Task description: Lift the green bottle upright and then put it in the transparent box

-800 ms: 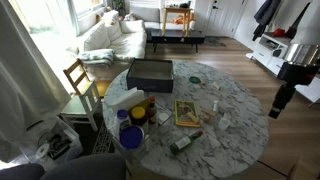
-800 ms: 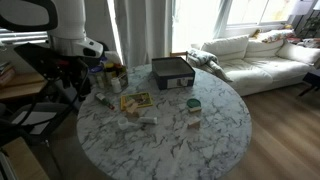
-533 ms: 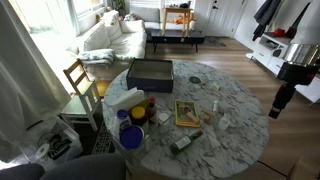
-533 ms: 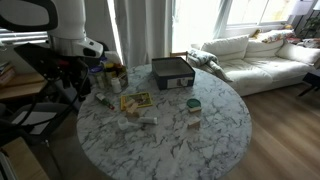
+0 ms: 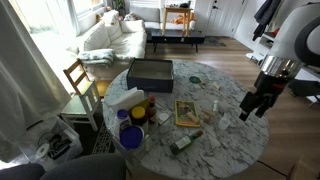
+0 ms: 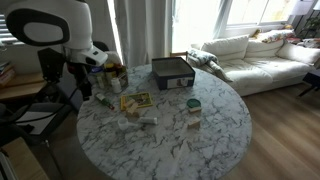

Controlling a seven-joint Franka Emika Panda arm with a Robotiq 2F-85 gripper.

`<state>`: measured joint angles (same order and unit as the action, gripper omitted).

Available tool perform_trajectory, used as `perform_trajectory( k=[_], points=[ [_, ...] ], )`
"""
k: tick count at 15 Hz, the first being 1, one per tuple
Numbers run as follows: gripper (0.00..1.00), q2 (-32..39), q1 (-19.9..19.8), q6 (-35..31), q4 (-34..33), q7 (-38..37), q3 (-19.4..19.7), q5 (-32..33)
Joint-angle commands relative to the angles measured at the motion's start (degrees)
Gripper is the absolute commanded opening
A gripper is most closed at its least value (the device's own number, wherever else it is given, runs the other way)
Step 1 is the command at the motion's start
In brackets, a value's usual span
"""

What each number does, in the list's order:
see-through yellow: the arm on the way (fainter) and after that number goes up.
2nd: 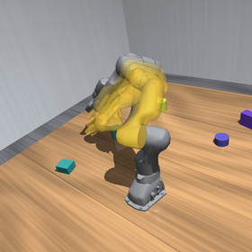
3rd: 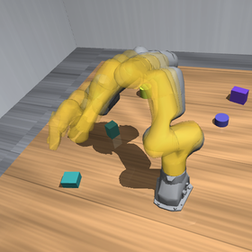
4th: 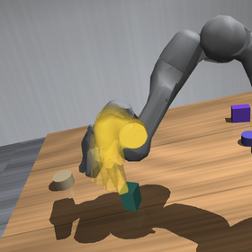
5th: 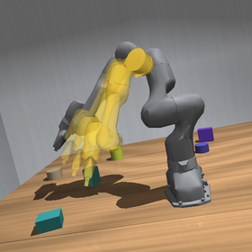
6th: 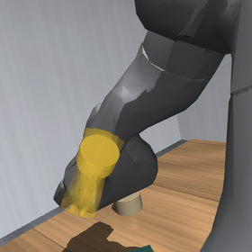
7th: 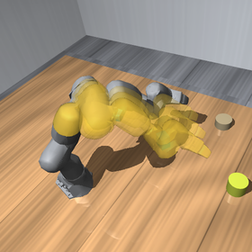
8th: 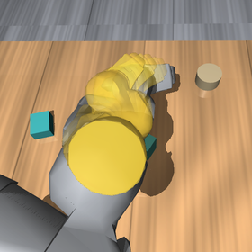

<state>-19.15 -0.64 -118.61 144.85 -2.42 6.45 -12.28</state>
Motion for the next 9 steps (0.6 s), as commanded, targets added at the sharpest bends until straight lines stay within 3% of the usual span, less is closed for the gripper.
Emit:
perform_trajectory(
  k=[1,3,4,9],
  points=[
    [1.0,6.8,-1.5,-8.9,0.4,-9.5,-2.6,-2.0],
    [1.0,8.9,-1.2,-13.6,1.0,-15.3,-3.7,-3.4],
    [1.0,7.0,-1.2,-10.0,0.3,-10.9,-3.0,-1.6],
    [1.0,9.3,-1.1,-12.7,0.3,-14.6,-3.7,-2.3]
  ],
)
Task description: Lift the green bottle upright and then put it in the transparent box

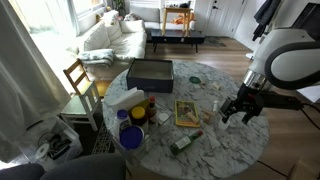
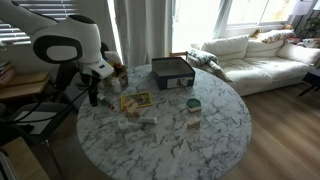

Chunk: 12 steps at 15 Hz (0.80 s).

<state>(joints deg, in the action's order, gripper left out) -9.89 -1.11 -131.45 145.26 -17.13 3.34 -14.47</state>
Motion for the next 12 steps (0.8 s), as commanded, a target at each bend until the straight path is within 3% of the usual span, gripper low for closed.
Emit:
perform_trajectory(
  k=[1,3,6,12],
  points=[
    [1.0,0.0,-0.7,0.1,-0.1,0.1,-0.6,-0.1],
    [1.0,2.8,-1.1,3.3,-1.8,-2.6,0.0,-2.5],
    [1.0,7.3,-0.8,8.6,-4.1,3.4,1.6,-11.1],
    [1.0,16.9,-3.8,15.4,-9.2,7.8,2.7,-26.6]
  ],
)
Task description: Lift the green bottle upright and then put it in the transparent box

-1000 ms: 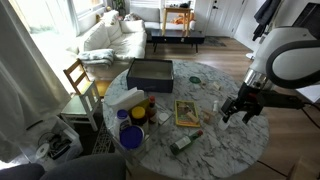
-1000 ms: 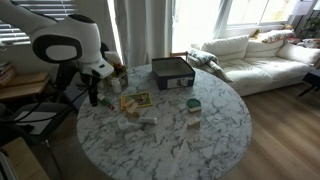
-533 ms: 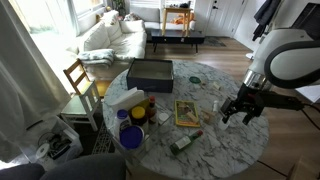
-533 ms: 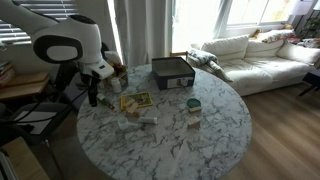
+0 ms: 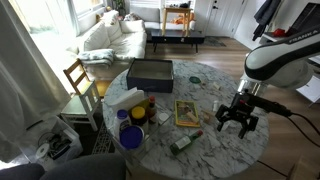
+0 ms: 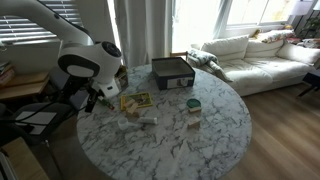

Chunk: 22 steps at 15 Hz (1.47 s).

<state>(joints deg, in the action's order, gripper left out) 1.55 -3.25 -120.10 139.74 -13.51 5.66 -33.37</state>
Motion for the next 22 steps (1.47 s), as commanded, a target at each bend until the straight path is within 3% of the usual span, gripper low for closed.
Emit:
perform_trajectory(
  k=[1,2,8,12,18,22],
  points=[
    [1.0,7.2,-2.1,4.8,-4.4,4.6,0.3,-10.7],
    [1.0,3.1,-1.3,2.3,-1.8,2.2,-0.1,-5.8],
    [1.0,3.9,-1.4,2.5,-2.5,2.6,-0.2,-6.3],
    [1.0,7.2,-1.7,0.9,-3.2,3.0,-0.4,-12.5],
    [0.98,9.9,-1.1,-9.8,-2.9,4.0,-1.1,-21.9],
    [0.86,13.5,-0.5,-14.9,-3.7,3.6,-1.9,-26.3]
  ],
)
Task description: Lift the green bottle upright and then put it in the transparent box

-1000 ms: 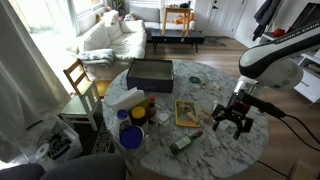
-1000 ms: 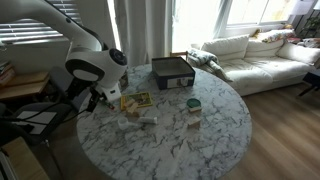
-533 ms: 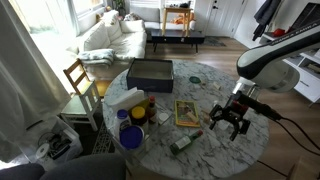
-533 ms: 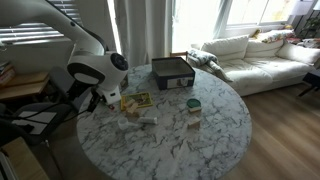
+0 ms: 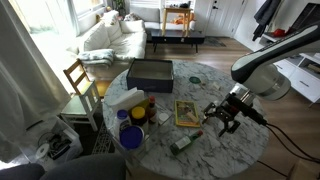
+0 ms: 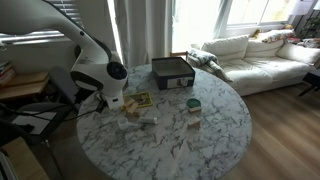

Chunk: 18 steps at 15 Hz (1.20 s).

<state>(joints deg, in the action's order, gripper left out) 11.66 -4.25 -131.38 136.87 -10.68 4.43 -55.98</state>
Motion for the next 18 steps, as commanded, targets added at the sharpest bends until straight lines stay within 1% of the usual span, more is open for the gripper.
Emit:
perform_trajectory(
  k=[1,2,3,4,5,6,10,12,13,15,17,18],
  points=[
    [0.86,4.4,0.7,-5.0,-1.0,0.9,-0.9,-4.8],
    [0.77,5.1,0.8,-5.9,-1.2,1.2,-1.2,-6.3],
    [0.79,5.9,0.9,-6.7,-1.4,1.2,-1.4,-7.3],
    [0.74,6.5,0.9,-7.7,-1.7,1.1,-1.6,-8.5],
    [0.66,7.1,0.9,-8.4,-2.0,1.2,-1.8,-9.9],
    [0.7,7.7,0.8,-8.3,-2.4,1.5,-2.0,-11.3],
    [0.71,9.7,0.9,-7.8,-3.5,1.1,-2.1,-15.0],
    [0.62,10.6,1.1,-7.7,-4.0,1.0,-2.0,-15.5],
    [0.52,10.9,1.1,-7.5,-4.2,1.2,-2.0,-15.9],
    [0.46,11.7,1.3,-7.3,-4.7,1.0,-2.1,-16.4],
    [0.32,12.3,1.4,-7.1,-5.1,0.9,-2.2,-16.7],
    [0.3,12.6,1.5,-7.1,-5.3,0.9,-2.2,-16.9]
  ],
)
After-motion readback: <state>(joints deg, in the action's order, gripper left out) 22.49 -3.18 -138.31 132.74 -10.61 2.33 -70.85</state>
